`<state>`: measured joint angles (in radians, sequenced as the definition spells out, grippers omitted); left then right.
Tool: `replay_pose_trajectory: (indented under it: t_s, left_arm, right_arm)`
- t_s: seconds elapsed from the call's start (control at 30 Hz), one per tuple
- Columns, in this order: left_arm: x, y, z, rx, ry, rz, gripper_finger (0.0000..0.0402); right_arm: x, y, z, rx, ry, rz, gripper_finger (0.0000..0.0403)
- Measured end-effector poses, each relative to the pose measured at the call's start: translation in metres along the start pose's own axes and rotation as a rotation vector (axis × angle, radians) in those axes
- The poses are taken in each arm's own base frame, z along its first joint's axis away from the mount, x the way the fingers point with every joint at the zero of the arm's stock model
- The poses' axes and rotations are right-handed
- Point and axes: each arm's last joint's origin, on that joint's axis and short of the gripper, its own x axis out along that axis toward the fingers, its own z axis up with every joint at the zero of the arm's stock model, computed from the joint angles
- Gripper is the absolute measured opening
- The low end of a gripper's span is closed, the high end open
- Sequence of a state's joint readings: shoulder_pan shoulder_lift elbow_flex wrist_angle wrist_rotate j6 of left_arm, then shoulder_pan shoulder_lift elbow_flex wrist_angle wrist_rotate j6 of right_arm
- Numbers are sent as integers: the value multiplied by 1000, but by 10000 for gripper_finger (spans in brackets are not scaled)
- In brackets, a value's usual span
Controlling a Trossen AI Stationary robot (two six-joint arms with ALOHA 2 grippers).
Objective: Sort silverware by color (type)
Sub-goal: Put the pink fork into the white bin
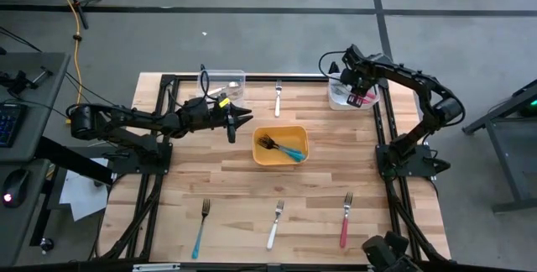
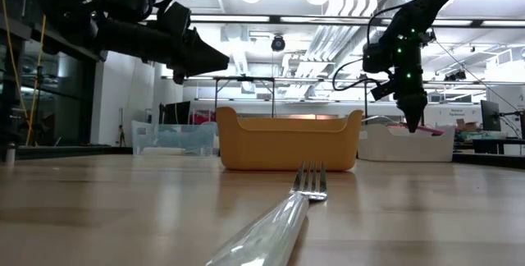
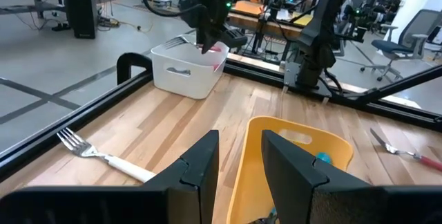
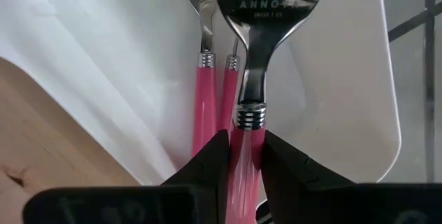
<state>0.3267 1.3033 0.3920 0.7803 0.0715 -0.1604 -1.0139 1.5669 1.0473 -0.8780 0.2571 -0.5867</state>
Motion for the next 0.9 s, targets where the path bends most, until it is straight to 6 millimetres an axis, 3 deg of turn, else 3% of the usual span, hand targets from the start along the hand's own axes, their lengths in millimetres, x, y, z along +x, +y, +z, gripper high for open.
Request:
replay_pose_trajectory:
  t_s: [0.7, 0.9]
  left_arm:
    - [0, 0, -1, 15, 12, -1, 104]
    - [0, 0, -5, 43, 52, 5, 104]
  right_arm:
    - [0, -1, 0, 37, -15, 18, 63]
    - [0, -3, 1, 49, -14, -17, 90]
